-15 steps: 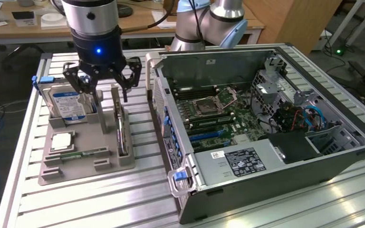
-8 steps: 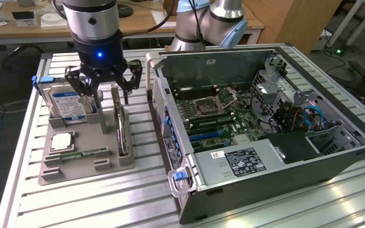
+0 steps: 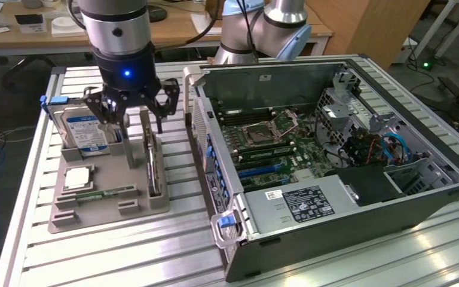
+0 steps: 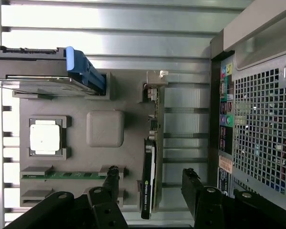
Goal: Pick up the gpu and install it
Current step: 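Pick up the gpu and move the gpu toward the slot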
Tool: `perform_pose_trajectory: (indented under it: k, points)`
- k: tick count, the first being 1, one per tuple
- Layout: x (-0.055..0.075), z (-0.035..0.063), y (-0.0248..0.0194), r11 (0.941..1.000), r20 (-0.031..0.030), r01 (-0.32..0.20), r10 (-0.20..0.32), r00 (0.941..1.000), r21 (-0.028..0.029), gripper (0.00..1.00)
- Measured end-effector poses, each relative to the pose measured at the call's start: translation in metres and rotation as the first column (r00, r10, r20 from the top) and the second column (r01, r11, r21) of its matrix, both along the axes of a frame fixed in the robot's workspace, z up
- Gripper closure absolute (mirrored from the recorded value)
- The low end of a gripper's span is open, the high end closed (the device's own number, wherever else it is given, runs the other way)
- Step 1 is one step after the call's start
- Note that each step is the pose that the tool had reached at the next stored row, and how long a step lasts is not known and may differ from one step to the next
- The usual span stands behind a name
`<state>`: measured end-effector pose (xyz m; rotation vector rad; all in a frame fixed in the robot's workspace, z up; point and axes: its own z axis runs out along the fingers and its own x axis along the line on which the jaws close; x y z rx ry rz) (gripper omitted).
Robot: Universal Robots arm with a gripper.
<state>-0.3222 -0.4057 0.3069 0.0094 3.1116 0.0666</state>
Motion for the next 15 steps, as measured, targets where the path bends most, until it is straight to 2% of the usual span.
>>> perform_pose_trajectory:
  k: [15]
  points:
    - [0.000,-0.0123,0.0000,1.0000,0.0001,0.000,0.000,1.0000,0.0000,0.35]
